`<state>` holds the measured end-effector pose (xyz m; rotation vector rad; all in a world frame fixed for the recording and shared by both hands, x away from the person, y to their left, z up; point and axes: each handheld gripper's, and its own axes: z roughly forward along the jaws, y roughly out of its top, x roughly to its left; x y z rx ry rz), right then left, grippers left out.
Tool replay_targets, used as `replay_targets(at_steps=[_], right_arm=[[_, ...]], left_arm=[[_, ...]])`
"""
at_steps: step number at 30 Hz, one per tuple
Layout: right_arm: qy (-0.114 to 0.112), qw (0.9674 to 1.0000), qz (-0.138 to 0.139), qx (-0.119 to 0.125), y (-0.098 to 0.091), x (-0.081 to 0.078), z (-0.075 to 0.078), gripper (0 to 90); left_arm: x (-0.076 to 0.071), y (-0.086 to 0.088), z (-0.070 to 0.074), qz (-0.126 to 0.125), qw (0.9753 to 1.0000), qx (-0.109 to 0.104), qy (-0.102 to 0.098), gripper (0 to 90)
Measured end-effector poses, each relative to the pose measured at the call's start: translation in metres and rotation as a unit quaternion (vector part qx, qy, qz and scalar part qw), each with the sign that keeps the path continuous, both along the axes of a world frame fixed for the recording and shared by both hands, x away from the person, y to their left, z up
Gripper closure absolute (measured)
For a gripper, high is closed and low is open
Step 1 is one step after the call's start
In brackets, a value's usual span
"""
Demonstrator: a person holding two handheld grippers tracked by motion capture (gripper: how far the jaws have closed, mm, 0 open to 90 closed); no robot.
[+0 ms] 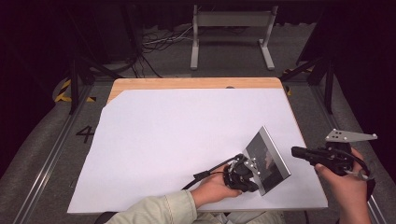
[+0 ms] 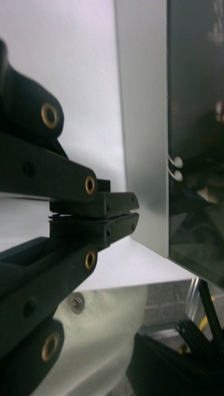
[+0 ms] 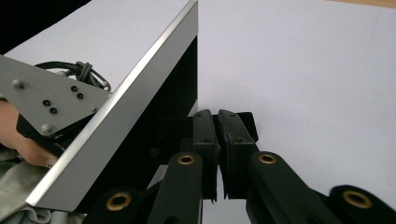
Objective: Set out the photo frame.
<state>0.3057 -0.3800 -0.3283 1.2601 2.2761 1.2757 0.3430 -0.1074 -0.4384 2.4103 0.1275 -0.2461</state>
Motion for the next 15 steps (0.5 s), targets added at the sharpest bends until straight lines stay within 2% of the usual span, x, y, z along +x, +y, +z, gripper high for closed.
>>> replay_targets(at_steps=[3, 4, 7, 11, 12, 15], right_arm=[[0.002, 1.0000, -0.005, 0.006, -0.001, 0.000, 0.003, 84.8], [0.009, 0.9998, -0.013, 0.012, 0.000, 0.000, 0.005, 80.4], [0.024, 0.9992, -0.022, 0.023, 0.004, 0.001, 0.008, 74.8], [0.022, 0.9991, -0.025, 0.026, 0.007, 0.003, 0.012, 72.9], [0.021, 0.9990, -0.027, 0.028, 0.009, 0.004, 0.017, 72.3], [0.019, 0.9990, -0.027, 0.029, 0.011, 0.004, 0.022, 71.8]], left_arm=[[0.002, 0.009, 0.004, 0.013, 0.9999, -0.004, -0.007, 85.7], [0.004, 0.016, 0.007, 0.023, 0.9996, -0.009, -0.011, 84.1], [0.009, 0.030, 0.010, 0.040, 0.9989, -0.017, -0.016, 82.2], [0.013, 0.044, 0.015, 0.057, 0.9980, -0.022, -0.018, 80.8], [0.014, 0.049, 0.016, 0.063, 0.9975, -0.025, -0.020, 79.6], [0.016, 0.062, 0.020, 0.074, 0.9964, -0.023, -0.034, 78.5]])
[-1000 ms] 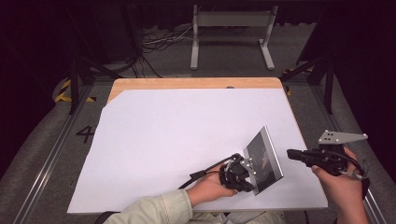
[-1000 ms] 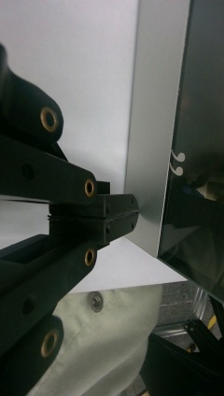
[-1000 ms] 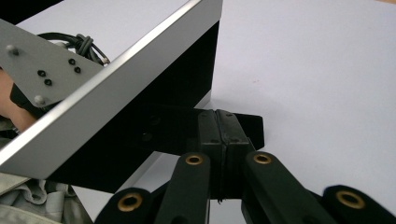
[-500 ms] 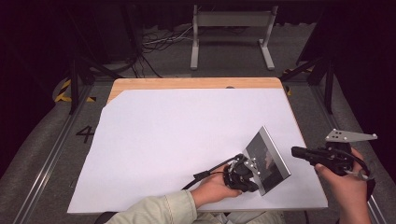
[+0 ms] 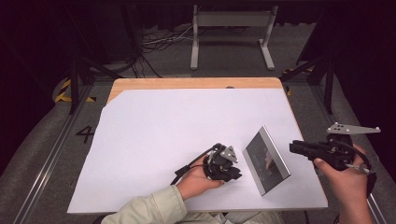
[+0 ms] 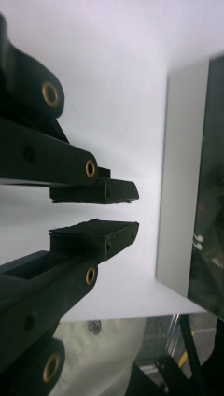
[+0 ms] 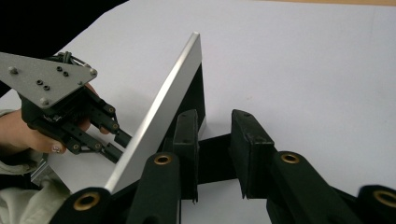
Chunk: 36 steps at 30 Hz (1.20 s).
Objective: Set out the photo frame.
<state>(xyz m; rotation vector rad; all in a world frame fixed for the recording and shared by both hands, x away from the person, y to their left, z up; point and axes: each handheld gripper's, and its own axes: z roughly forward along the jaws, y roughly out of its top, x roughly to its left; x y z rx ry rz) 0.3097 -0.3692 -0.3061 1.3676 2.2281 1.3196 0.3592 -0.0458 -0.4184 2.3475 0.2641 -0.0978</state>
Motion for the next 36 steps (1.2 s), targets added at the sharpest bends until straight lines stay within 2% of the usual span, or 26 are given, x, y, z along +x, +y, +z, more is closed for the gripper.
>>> replay_targets(at_steps=[6, 9, 15, 17, 19, 20, 25, 30, 31, 36], right_arm=[[0.005, 1.0000, 0.008, 0.001, 0.007, 0.004, 0.006, 70.3], [0.008, 0.9999, 0.011, 0.000, 0.011, 0.005, 0.009, 69.5], [0.014, 0.9997, 0.018, -0.005, 0.023, 0.007, 0.013, 64.1], [0.017, 0.9997, 0.018, -0.006, 0.025, 0.007, 0.013, 63.9], [0.024, 0.9994, 0.023, -0.014, 0.033, 0.008, 0.014, 62.9], [0.024, 0.9994, 0.023, -0.014, 0.033, 0.008, 0.014, 62.9], [0.041, 0.9983, 0.022, -0.034, 0.044, 0.012, 0.014, 62.2], [0.056, 0.9973, 0.015, -0.046, 0.047, 0.017, 0.008, 63.0], [0.057, 0.9972, 0.014, -0.046, 0.047, 0.017, 0.008, 63.1], [0.070, 0.9966, 0.006, -0.044, 0.048, 0.018, 0.006, 63.1]], left_arm=[[0.006, 0.034, 0.005, 0.039, 0.9992, -0.007, -0.006, 77.3], [0.008, 0.044, 0.006, 0.050, 0.9986, -0.011, -0.009, 76.7], [0.013, 0.078, 0.008, 0.094, 0.9953, -0.013, -0.016, 75.8], [0.013, 0.083, 0.008, 0.100, 0.9948, -0.013, -0.018, 75.7], [0.014, 0.099, 0.008, 0.116, 0.9930, -0.015, -0.016, 75.4], [0.014, 0.099, 0.008, 0.116, 0.9930, -0.015, -0.016, 75.3], [0.017, 0.121, 0.011, 0.141, 0.9896, -0.024, -0.015, 75.1], [0.019, 0.128, 0.010, 0.154, 0.9876, -0.022, -0.018, 74.9], [0.021, 0.132, 0.010, 0.159, 0.9869, -0.016, -0.023, 74.8], [0.023, 0.136, 0.011, 0.167, 0.9856, -0.023, -0.018, 74.7]])
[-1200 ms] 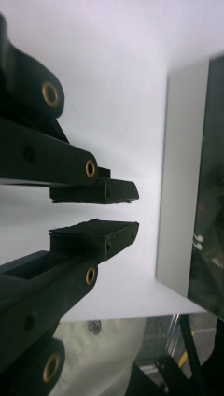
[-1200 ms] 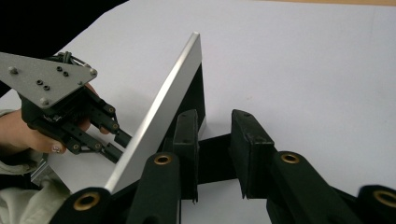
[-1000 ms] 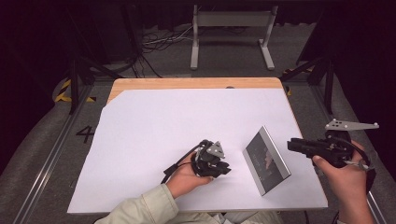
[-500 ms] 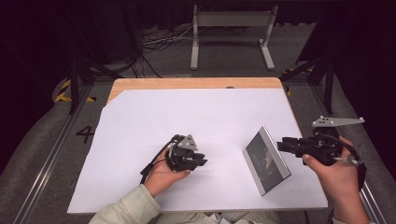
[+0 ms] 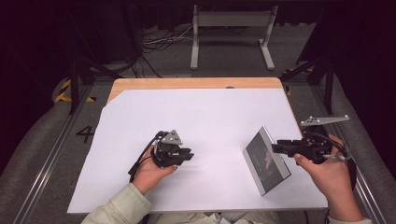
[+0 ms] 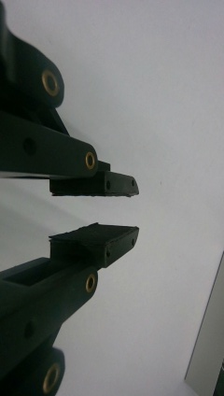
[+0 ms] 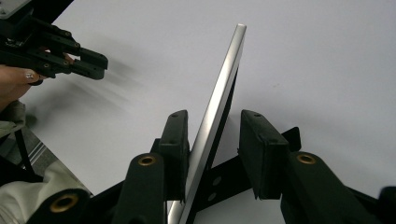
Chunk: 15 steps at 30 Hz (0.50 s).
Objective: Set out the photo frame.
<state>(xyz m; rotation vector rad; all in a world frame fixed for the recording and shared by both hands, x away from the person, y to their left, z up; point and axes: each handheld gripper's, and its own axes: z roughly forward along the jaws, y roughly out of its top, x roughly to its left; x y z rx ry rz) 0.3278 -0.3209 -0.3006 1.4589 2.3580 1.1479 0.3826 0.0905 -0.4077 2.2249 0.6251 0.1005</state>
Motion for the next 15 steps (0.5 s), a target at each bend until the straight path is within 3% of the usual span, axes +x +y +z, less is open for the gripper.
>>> replay_targets(at_steps=[6, 15], right_arm=[[0.031, 0.9992, -0.024, 0.008, 0.0027, 0.0005, -0.0007, 64.4], [0.061, 0.9977, -0.031, -0.003, 0.0099, 0.0032, -0.0040, 68.1]], left_arm=[[0.0010, -0.0003, -0.0005, 0.000, 1.0000, 0.000, 0.001, 74.7], [0.0013, -0.0005, -0.0012, -0.001, 1.0000, 0.002, 0.001, 74.7]])
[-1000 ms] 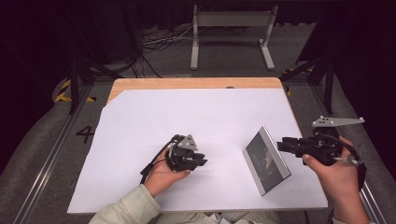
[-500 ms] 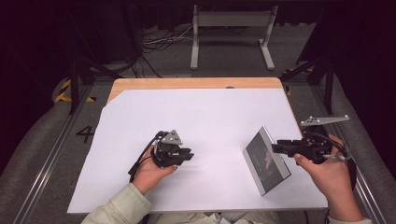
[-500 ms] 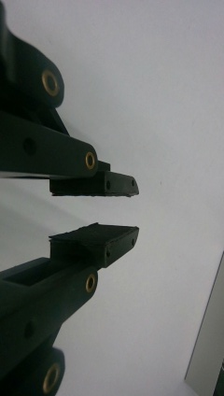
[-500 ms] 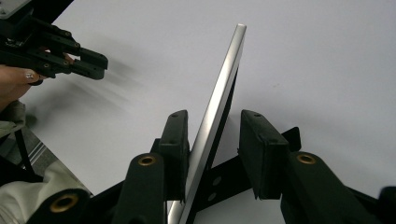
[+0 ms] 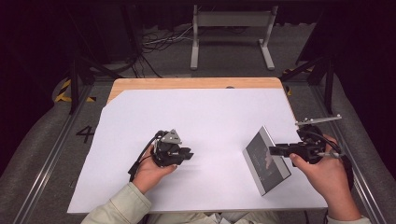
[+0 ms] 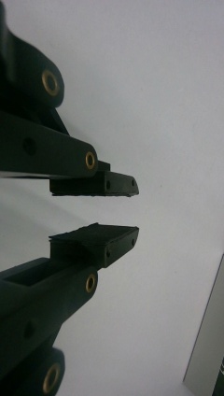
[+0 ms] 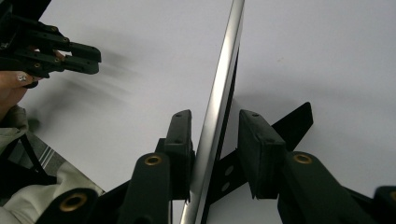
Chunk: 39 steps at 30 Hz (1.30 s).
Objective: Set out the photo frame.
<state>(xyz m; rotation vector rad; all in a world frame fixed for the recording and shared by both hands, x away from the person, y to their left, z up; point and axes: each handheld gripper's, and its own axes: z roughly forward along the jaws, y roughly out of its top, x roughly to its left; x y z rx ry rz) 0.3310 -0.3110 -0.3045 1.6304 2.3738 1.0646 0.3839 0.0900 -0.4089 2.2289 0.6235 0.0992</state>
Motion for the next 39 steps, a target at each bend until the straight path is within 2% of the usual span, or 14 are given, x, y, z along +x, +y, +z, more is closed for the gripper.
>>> replay_targets(at_steps=[5, 6, 10, 12, 21, 24, 28, 31, 32, 34, 35, 36, 37, 39], right_arm=[[0.003, 0.9999, 0.008, -0.009, 0.004, -0.001, 0.001, 74.5], [0.002, 0.9997, 0.005, -0.024, 0.007, -0.001, 0.003, 75.7], [0.001, 0.9992, 0.000, -0.039, 0.010, -0.002, 0.005, 78.2], [-0.005, 0.9986, -0.009, -0.052, 0.013, -0.003, 0.007, 84.6], [-0.008, 0.9973, 0.014, -0.072, 0.020, 0.001, 0.013, 84.9], [-0.013, 0.9975, 0.033, -0.060, 0.025, 0.005, 0.019, 84.9], [-0.023, 0.9965, 0.055, -0.058, 0.032, 0.009, 0.025, 84.9], [-0.033, 0.9934, 0.087, -0.067, 0.042, 0.016, 0.030, 84.9], [-0.033, 0.9934, 0.087, -0.067, 0.042, 0.016, 0.030, 84.9], [-0.034, 0.9904, 0.109, -0.077, 0.052, 0.024, 0.034, 84.9], [-0.034, 0.9904, 0.109, -0.077, 0.052, 0.024, 0.034, 84.9], [-0.038, 0.9881, 0.125, -0.081, 0.058, 0.029, 0.036, 84.9], [-0.038, 0.9881, 0.125, -0.081, 0.058, 0.029, 0.036, 84.9], [-0.045, 0.9853, 0.144, -0.081, 0.062, 0.033, 0.038, 84.9]], left_arm=[[0.000, 0.000, -0.001, -0.001, 1.0000, 0.001, -0.001, 74.7], [0.000, 0.000, 0.000, 0.000, 1.0000, 0.000, 0.000, 74.7], [0.000, 0.000, 0.000, 0.000, 1.0000, 0.000, 0.000, 74.7], [0.000, 0.001, 0.000, 0.001, 1.0000, 0.000, -0.001, 74.7], [0.001, 0.003, 0.001, 0.004, 1.0000, -0.002, 0.000, 74.7], [0.000, 0.005, 0.001, 0.008, 1.0000, -0.003, 0.001, 74.7], [0.000, 0.010, 0.001, 0.017, 0.9998, -0.006, -0.001, 74.7], [-0.001, 0.019, 0.001, 0.030, 0.9995, -0.005, -0.002, 74.7], [-0.001, 0.019, 0.001, 0.030, 0.9995, -0.005, -0.002, 74.7], [-0.002, 0.026, 0.001, 0.041, 0.9991, -0.006, -0.002, 74.5], [-0.003, 0.028, 0.001, 0.046, 0.9989, -0.007, -0.004, 74.5], [-0.003, 0.034, 0.001, 0.054, 0.9985, -0.005, -0.006, 74.5], [-0.003, 0.034, 0.001, 0.054, 0.9985, -0.005, -0.006, 74.5], [-0.004, 0.039, 0.001, 0.063, 0.9980, -0.008, -0.003, 74.5]])
